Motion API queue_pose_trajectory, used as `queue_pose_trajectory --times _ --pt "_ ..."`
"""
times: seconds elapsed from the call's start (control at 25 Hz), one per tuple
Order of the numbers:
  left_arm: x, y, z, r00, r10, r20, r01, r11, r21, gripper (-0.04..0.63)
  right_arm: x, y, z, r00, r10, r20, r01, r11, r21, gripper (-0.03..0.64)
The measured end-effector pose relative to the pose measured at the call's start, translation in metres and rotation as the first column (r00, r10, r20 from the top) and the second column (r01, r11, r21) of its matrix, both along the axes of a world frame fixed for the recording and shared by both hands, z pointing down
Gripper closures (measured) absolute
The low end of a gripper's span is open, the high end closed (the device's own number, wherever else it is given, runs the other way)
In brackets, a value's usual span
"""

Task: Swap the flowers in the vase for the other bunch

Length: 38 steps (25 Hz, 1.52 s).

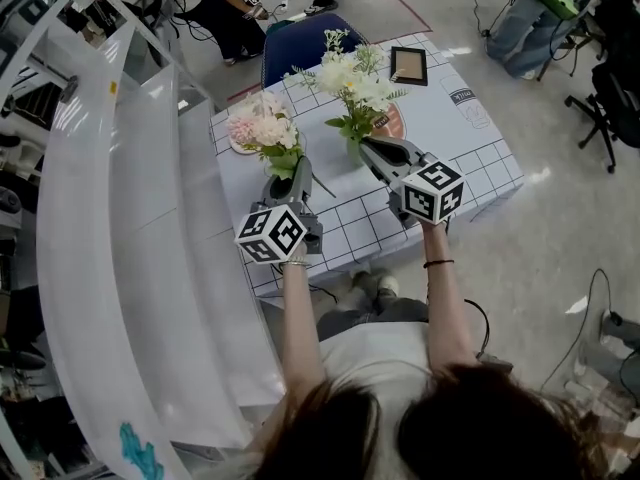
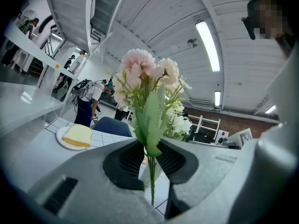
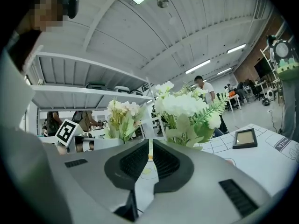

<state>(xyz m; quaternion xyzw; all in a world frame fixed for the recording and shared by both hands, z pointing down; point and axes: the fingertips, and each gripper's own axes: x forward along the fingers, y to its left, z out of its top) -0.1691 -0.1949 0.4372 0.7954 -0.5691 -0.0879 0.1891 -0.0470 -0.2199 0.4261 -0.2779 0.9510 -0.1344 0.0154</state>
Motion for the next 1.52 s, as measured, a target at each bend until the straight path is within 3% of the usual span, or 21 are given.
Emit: queue_pose_trajectory --times 0.16,0.48,1.52 --pt "0.002 0.007 -0.003 1.000 -0.001 -0.003 0.001 1.000 0.008 0.520 0.002 0.006 -0.015 0.998 -0.006 0.068 0.005 1.000 0.018 0.594" --pt "0.008 0.020 -0.009 1.000 0.006 -0.012 -0.006 0.999 0.035 0.520 0.005 0.017 -0.028 0.994 -0.016 0.109 0.012 0.999 0.039 0.606" --pt "0.019 0.029 -0.021 0.999 0.034 -0.009 -0.033 0.995 0.092 0.520 0.007 0.029 -0.035 0.995 -0.039 0.096 0.032 0.997 0.076 0.607"
